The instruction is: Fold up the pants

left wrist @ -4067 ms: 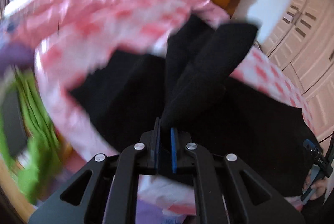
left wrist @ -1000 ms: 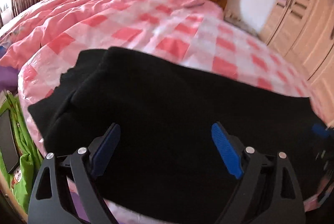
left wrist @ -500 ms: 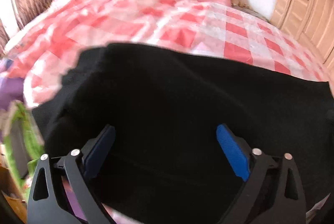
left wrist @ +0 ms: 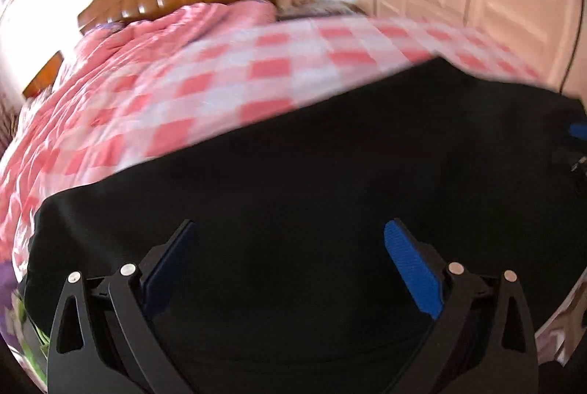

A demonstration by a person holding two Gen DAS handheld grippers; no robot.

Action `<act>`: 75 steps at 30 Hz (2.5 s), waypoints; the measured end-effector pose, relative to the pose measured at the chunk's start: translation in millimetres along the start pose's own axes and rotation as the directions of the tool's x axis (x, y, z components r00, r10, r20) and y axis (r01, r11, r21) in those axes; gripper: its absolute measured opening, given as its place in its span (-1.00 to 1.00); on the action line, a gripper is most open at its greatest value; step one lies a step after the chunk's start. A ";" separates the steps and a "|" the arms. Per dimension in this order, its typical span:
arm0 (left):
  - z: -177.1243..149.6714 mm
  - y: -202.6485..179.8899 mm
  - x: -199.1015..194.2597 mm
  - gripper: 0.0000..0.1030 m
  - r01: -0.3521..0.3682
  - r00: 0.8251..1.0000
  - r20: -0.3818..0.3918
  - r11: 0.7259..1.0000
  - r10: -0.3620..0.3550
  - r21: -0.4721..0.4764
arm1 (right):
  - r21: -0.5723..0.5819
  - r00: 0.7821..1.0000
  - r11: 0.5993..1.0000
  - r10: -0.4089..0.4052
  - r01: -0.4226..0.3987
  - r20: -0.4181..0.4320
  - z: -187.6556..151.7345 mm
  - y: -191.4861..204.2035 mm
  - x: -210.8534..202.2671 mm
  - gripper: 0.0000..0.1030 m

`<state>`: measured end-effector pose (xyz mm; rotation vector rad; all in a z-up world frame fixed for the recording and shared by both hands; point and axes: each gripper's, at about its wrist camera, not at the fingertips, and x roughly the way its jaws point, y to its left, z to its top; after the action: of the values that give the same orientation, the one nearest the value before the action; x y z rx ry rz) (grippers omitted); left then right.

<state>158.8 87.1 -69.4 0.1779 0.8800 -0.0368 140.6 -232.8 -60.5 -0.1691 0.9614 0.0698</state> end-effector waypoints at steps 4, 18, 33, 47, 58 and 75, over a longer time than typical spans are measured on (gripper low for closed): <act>-4.7 -12.0 12.0 0.97 -0.012 1.000 -0.027 1.000 0.012 0.006 | 0.076 0.997 0.994 0.079 -0.080 0.021 -16.5 -27.7 2.3 0.91; -8.1 -2.5 17.6 0.97 0.046 0.998 -0.048 0.995 -0.050 -0.083 | 0.079 0.991 0.994 0.061 -0.071 0.115 -64.6 -54.0 -30.9 0.91; -13.2 3.8 13.7 0.97 0.077 0.997 -0.019 0.993 -0.079 -0.087 | 0.112 0.996 0.990 -0.089 0.091 -0.016 -26.4 -27.3 -34.0 0.91; -68.3 107.6 -45.9 0.96 0.034 0.997 0.074 0.958 -0.013 -0.285 | -0.290 0.957 0.918 0.289 -0.272 0.018 76.4 217.9 3.5 0.91; -208.7 318.7 -69.0 0.93 0.393 0.917 0.380 0.429 -0.121 -0.813 | -0.451 0.930 0.827 0.368 -0.334 -0.015 54.0 307.9 -7.6 0.91; -179.3 367.2 -31.4 0.76 0.376 0.926 0.362 0.353 -0.109 -0.857 | -0.457 0.918 0.813 0.396 -0.361 -0.021 45.7 318.5 -15.5 0.91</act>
<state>40.5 477.8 -105.7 -1.0402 0.5497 0.1575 126.0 89.0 -58.0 -0.4009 0.8794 0.6739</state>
